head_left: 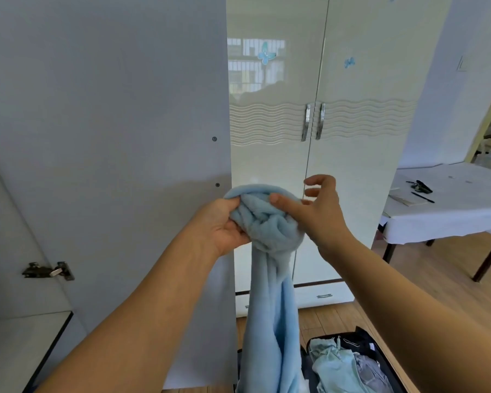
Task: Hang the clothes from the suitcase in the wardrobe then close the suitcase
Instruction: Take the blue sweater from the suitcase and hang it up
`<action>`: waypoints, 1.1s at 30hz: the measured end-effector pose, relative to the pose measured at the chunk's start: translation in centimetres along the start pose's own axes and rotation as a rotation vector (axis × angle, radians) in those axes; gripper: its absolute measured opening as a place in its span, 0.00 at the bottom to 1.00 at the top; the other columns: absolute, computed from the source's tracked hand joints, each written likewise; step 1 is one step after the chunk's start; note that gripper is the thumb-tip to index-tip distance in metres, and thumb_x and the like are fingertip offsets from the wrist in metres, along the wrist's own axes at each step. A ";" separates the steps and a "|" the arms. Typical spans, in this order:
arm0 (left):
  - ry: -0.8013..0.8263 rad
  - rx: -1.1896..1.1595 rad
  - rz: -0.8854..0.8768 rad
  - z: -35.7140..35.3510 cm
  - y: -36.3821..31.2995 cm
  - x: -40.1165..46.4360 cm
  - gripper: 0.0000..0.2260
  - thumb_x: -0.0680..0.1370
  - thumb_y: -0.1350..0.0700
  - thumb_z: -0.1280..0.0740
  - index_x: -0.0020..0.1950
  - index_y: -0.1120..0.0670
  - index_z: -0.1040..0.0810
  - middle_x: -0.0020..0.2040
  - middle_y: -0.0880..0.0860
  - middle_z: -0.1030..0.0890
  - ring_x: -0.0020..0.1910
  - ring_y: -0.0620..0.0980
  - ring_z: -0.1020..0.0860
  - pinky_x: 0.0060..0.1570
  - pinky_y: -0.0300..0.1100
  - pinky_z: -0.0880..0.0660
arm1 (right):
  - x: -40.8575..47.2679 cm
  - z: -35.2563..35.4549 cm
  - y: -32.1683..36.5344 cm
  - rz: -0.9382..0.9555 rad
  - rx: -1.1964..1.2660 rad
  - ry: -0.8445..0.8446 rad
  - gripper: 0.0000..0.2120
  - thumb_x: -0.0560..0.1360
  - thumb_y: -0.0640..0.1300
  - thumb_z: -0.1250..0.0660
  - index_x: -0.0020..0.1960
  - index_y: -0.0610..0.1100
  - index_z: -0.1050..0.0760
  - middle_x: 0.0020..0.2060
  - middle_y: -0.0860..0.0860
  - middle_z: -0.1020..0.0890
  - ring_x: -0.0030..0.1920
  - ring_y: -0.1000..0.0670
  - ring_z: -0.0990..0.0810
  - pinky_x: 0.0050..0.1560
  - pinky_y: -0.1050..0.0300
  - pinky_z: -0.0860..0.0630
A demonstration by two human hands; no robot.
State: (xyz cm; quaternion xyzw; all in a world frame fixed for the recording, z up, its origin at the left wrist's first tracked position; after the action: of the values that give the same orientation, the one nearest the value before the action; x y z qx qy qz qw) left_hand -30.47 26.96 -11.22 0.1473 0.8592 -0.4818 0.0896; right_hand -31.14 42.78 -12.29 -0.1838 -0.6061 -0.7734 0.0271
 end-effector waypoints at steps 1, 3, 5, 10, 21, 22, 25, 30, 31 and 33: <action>-0.024 -0.079 -0.006 0.2 0.0 0.3 0.11 0.81 0.59 0.42 0.44 0.62 0.25 0.31 0.58 0.19 0.36 0.53 0.21 0.37 0.49 0.24 | -0.2 -0.1 0.4 0.092 -0.129 -0.041 0.28 0.62 0.57 0.22 0.54 0.49 0.33 0.51 0.49 0.29 0.49 0.53 0.26 0.49 0.57 0.26; -0.034 -0.194 -0.015 0.4 0.1 0.6 0.12 0.82 0.59 0.42 0.42 0.63 0.25 0.30 0.58 0.19 0.36 0.53 0.21 0.43 0.49 0.24 | -0.3 -0.5 0.9 0.215 -0.404 0.034 0.23 0.61 0.61 0.24 0.46 0.49 0.28 0.45 0.50 0.28 0.44 0.54 0.28 0.44 0.60 0.29; -0.045 -0.263 -0.021 0.7 0.2 1.2 0.12 0.81 0.59 0.40 0.40 0.63 0.26 0.33 0.58 0.20 0.35 0.51 0.21 0.46 0.46 0.23 | -0.4 -0.9 1.1 0.158 -0.542 0.275 0.18 0.64 0.57 0.24 0.42 0.47 0.27 0.37 0.52 0.26 0.37 0.54 0.28 0.37 0.62 0.30; -0.098 -0.183 0.041 2.0 -0.7 2.5 0.11 0.81 0.58 0.41 0.45 0.63 0.24 0.39 0.60 0.19 0.37 0.54 0.20 0.34 0.46 0.22 | 0.1 -0.9 1.4 0.017 -0.347 0.260 0.02 0.71 0.38 0.32 0.43 0.40 0.25 0.36 0.46 0.21 0.38 0.47 0.22 0.42 0.52 0.20; -0.025 0.528 -0.276 1.5 -0.2 0.6 0.10 0.73 0.49 0.29 0.51 0.51 0.21 0.44 0.52 0.17 0.44 0.49 0.19 0.41 0.44 0.22 | 0.7 -2.9 2.2 -0.370 0.617 0.208 0.08 0.78 0.39 0.36 0.47 0.33 0.25 0.42 0.39 0.18 0.42 0.44 0.18 0.43 0.53 0.19; -0.012 0.419 -0.231 1.7 -0.5 0.6 0.05 0.76 0.51 0.32 0.49 0.51 0.21 0.43 0.51 0.17 0.42 0.48 0.20 0.40 0.43 0.21 | 0.9 -2.8 2.1 -0.339 0.642 0.231 0.12 0.77 0.43 0.34 0.50 0.32 0.24 0.44 0.38 0.17 0.44 0.44 0.17 0.47 0.52 0.19; 0.013 0.088 -0.113 2.2 -1.8 0.7 0.06 0.80 0.57 0.38 0.48 0.55 0.23 0.42 0.54 0.19 0.40 0.49 0.21 0.33 0.43 0.20 | 0.7 -2.1 1.5 -0.264 0.529 0.474 0.20 0.68 0.48 0.28 0.52 0.34 0.24 0.46 0.40 0.17 0.47 0.44 0.18 0.48 0.53 0.19; 0.071 -0.178 -0.085 1.7 -2.6 -0.1 0.13 0.81 0.63 0.47 0.43 0.61 0.26 0.37 0.58 0.20 0.38 0.52 0.22 0.42 0.45 0.23 | 0.7 -0.6 -0.3 -0.183 -0.148 0.562 0.13 0.68 0.36 0.26 0.50 0.35 0.25 0.44 0.38 0.20 0.43 0.46 0.21 0.47 0.51 0.21; 0.076 -0.178 -0.081 1.8 -2.3 -0.1 0.13 0.81 0.63 0.47 0.42 0.61 0.26 0.36 0.58 0.21 0.38 0.52 0.22 0.43 0.44 0.23 | 0.6 -0.5 -0.2 -0.183 -0.220 0.526 0.12 0.69 0.35 0.28 0.51 0.37 0.25 0.46 0.39 0.20 0.45 0.46 0.20 0.50 0.51 0.21; 0.079 -0.148 -0.069 1.8 -1.9 0.2 0.10 0.82 0.58 0.43 0.45 0.59 0.25 0.40 0.57 0.20 0.41 0.51 0.22 0.43 0.43 0.23 | 0.4 -0.6 0.4 -0.200 -0.103 0.394 0.11 0.72 0.36 0.32 0.54 0.43 0.26 0.50 0.43 0.20 0.48 0.46 0.20 0.49 0.52 0.20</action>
State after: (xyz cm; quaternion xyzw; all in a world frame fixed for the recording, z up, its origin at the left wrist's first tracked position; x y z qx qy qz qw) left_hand -31.31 24.52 -10.74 0.1296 0.8998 -0.4136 0.0495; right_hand -31.54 42.19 -11.87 0.0307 -0.5638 -0.8232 0.0587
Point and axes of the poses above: each hand's wrist, its own x-axis towards the middle knuckle, its own z-axis out of the back of the hand, y = z × x, the point moved 1 cm from there along x, towards the middle knuckle
